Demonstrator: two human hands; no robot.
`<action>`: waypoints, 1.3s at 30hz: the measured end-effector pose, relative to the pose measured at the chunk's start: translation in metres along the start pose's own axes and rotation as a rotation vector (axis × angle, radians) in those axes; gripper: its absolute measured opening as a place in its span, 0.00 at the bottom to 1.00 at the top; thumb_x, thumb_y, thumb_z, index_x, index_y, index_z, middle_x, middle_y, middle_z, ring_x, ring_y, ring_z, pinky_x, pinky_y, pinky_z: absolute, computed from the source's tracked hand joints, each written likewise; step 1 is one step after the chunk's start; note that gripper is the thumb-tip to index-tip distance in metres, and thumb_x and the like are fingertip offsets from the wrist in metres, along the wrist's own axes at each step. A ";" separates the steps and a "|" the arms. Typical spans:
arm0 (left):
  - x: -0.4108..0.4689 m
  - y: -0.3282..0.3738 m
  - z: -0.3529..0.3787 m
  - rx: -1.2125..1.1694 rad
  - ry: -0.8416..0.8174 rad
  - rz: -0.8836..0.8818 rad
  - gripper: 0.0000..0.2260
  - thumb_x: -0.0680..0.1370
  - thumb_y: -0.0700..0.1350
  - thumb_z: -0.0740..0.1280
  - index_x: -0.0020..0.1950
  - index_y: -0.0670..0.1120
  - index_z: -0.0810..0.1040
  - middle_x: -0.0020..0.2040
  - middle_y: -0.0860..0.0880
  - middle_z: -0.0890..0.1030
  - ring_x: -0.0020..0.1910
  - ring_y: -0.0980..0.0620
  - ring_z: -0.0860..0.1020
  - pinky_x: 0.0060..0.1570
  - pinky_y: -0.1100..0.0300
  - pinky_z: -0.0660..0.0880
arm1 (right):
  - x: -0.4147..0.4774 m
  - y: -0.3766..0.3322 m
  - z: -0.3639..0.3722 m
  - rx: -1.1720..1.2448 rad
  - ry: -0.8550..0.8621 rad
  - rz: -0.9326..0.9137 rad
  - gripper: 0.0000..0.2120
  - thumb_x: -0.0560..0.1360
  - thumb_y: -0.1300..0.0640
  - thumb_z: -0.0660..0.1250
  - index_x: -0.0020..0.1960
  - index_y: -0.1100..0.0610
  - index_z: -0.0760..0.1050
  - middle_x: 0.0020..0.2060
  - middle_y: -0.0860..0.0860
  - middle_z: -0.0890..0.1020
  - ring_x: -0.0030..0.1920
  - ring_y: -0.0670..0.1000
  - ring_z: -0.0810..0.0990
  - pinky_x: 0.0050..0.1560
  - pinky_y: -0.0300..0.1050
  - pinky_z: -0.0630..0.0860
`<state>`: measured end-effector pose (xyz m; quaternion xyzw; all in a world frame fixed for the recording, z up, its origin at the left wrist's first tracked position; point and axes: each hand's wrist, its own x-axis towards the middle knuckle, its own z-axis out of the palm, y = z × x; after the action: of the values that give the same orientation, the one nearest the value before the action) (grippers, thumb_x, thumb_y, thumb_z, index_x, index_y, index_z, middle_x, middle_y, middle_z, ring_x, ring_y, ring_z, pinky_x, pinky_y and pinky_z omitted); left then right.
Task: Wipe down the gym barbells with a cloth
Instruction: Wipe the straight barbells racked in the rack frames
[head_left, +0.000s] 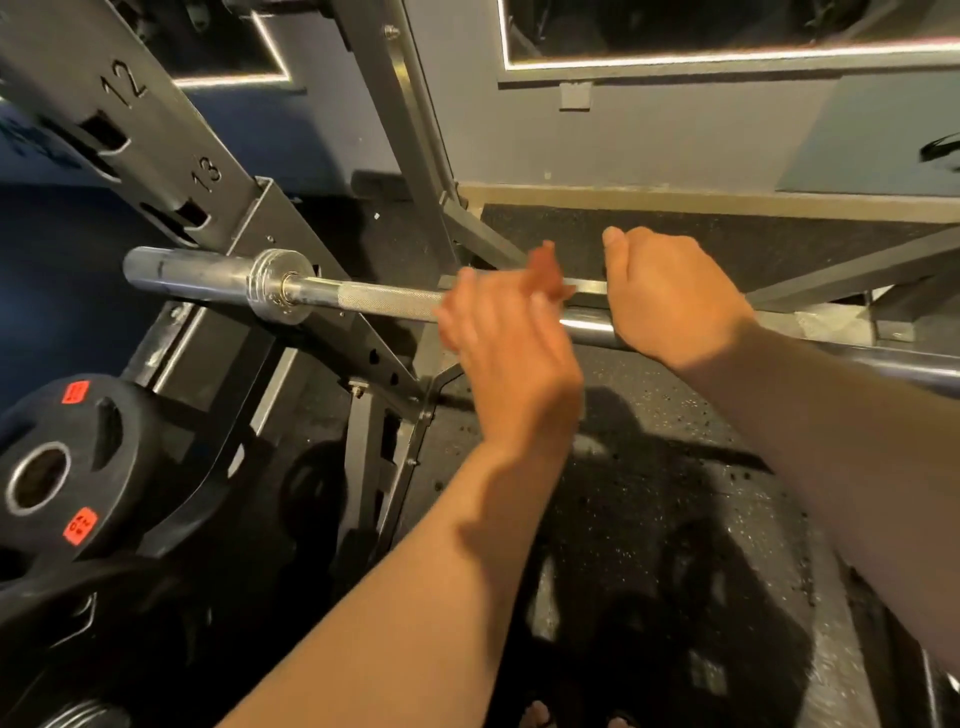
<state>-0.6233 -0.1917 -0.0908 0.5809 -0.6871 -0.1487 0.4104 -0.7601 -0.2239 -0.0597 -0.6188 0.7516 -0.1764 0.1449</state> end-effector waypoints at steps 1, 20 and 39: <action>-0.008 0.007 0.002 0.011 -0.070 0.049 0.10 0.84 0.39 0.57 0.61 0.45 0.75 0.61 0.47 0.76 0.74 0.42 0.66 0.76 0.38 0.52 | 0.000 0.001 0.001 0.010 0.011 0.004 0.22 0.88 0.47 0.45 0.51 0.58 0.72 0.41 0.55 0.75 0.41 0.58 0.72 0.44 0.50 0.67; -0.021 0.041 0.027 0.159 -0.148 0.158 0.10 0.83 0.46 0.59 0.62 0.50 0.77 0.59 0.53 0.78 0.68 0.50 0.71 0.80 0.43 0.45 | -0.045 0.048 -0.036 -0.373 -0.059 0.048 0.21 0.85 0.48 0.45 0.54 0.54 0.75 0.52 0.58 0.82 0.52 0.61 0.79 0.52 0.55 0.71; -0.019 0.024 0.006 0.169 -0.275 0.277 0.15 0.84 0.49 0.57 0.70 0.50 0.72 0.67 0.53 0.75 0.76 0.49 0.64 0.81 0.48 0.44 | -0.048 0.061 -0.040 -0.110 -0.077 -0.037 0.22 0.87 0.47 0.45 0.45 0.56 0.72 0.43 0.56 0.78 0.44 0.60 0.77 0.46 0.55 0.73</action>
<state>-0.6443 -0.1692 -0.0856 0.4874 -0.8199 -0.1106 0.2791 -0.8220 -0.1633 -0.0514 -0.6460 0.7425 -0.1135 0.1360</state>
